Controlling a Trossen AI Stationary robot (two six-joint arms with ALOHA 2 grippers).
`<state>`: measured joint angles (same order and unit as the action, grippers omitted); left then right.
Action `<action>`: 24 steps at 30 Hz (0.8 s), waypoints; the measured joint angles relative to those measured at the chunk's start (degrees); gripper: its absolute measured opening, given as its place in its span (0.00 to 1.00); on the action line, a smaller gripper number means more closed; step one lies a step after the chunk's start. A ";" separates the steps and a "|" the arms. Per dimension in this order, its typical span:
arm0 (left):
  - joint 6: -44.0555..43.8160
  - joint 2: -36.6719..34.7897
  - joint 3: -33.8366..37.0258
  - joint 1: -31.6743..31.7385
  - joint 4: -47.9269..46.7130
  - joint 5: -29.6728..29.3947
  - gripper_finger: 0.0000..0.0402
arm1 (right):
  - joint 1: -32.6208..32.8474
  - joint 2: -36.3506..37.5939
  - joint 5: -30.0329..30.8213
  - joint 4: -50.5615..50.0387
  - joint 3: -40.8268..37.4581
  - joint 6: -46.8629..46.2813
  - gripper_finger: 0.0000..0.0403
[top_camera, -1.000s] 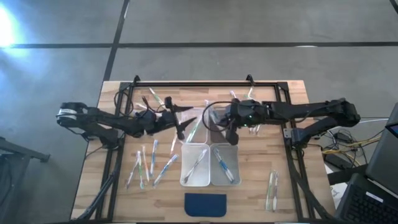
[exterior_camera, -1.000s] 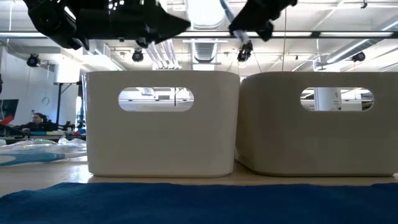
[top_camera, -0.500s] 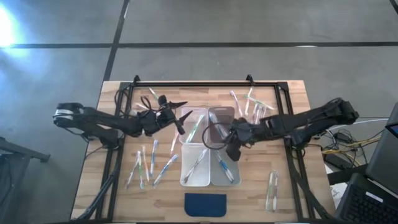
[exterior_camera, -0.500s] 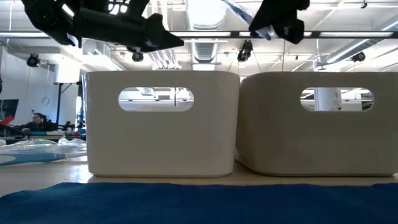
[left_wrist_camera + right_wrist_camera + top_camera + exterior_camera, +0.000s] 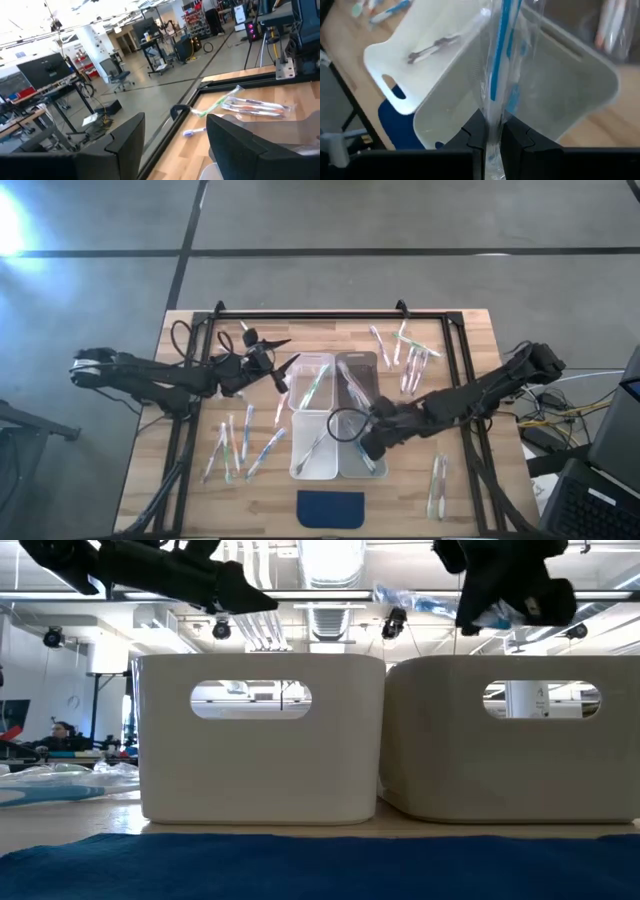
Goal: Pick & Place Toothbrushes
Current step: Put the blue toothbrush into the gray bin
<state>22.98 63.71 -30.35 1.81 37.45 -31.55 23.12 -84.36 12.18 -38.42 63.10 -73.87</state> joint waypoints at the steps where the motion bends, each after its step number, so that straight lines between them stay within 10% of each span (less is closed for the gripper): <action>1: 0.42 -0.15 0.00 0.01 0.21 0.00 0.54 | 0.39 -0.63 -0.06 -0.20 0.04 -1.54 0.06; 24: 8.46 -2.08 0.72 0.01 0.00 -3.50 0.54 | 2.13 -15.06 -11.70 -3.82 6.18 -8.54 0.06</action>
<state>31.45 61.63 -29.63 1.83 37.45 -35.05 25.25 -99.43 0.47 -42.24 69.28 -82.42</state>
